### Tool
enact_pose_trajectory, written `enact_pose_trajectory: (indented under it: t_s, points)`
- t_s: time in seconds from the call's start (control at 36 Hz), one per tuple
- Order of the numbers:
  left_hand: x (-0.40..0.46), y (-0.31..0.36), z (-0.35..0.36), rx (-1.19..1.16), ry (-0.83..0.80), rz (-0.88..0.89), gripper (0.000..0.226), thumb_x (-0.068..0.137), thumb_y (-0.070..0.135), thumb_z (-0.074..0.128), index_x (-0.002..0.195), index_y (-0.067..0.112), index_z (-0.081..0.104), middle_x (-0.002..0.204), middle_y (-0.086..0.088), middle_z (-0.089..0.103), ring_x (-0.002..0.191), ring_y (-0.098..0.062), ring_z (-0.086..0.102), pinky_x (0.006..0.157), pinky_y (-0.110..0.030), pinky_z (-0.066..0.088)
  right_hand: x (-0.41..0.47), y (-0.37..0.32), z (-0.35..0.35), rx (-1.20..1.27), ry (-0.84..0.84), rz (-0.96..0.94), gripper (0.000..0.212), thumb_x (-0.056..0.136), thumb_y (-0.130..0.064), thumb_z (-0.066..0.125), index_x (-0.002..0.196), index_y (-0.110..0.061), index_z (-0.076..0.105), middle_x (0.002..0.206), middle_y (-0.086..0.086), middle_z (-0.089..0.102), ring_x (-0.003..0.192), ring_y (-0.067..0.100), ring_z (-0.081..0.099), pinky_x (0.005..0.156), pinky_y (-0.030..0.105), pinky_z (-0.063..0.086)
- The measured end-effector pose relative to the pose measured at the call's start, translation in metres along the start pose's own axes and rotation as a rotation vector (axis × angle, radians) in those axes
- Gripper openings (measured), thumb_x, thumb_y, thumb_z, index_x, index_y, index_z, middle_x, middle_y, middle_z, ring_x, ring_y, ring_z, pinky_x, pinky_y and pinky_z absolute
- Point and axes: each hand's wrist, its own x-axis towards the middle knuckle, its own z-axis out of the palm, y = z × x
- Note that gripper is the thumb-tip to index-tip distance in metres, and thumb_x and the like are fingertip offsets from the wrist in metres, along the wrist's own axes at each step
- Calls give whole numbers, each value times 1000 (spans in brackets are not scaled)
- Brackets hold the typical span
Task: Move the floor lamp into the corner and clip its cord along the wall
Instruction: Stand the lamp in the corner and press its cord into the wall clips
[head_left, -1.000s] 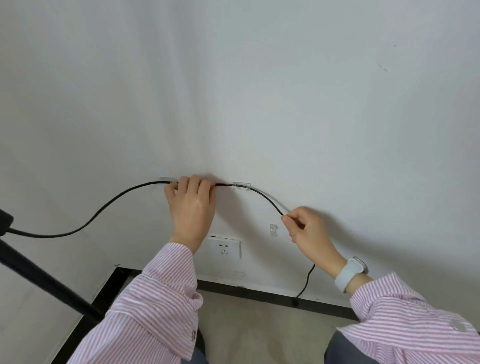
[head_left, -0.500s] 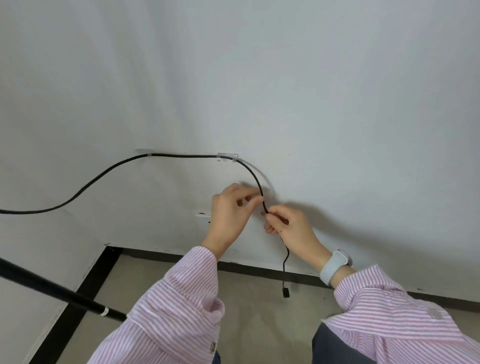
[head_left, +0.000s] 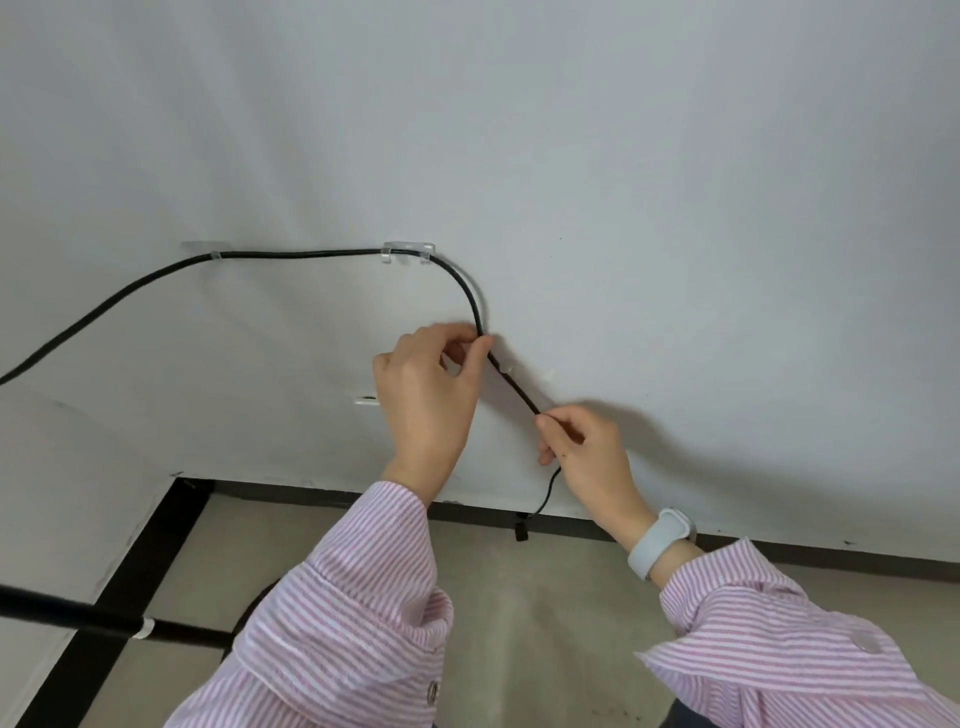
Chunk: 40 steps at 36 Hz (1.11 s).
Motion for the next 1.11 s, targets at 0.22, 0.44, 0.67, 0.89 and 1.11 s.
enact_pose_trajectory:
  t_s: [0.22,0.44,0.67,0.89,1.11]
  points:
    - [-10,-4,14,-4,2,-49,13,82,30,67,78,18,69,71,2,68,66,-17,59,75,-50,47,9,-2,8,-103,77,83,18,86,-25,57,73,-15,64,62,-2,65,53,15,63,66,37,51]
    - [-6,-12,11,125,39,9,18,78,39,67,77,22,68,72,6,67,70,-13,57,77,-33,35,13,1,39,-41,61,143,30,86,-28,58,64,-8,66,64,5,71,65,26,66,72,46,52]
    - [-18,-49,4,-59,-117,21,6,83,23,65,88,20,66,85,7,64,77,-13,58,78,-27,47,2,31,48,-36,-97,58,21,87,-6,57,104,-11,68,97,0,68,88,8,60,80,12,43]
    - [-81,-141,0,13,-640,-270,28,90,10,53,118,10,58,113,-5,63,95,-13,57,81,-22,42,-2,37,59,-28,-183,44,11,86,-13,60,90,-11,70,83,-3,69,81,10,63,87,31,50]
    - [-120,-171,13,-258,-870,-410,18,95,4,42,108,2,54,103,-12,63,105,-22,58,97,-32,42,0,45,77,116,-154,29,18,90,-14,53,79,-27,60,71,-4,66,64,1,63,60,16,54]
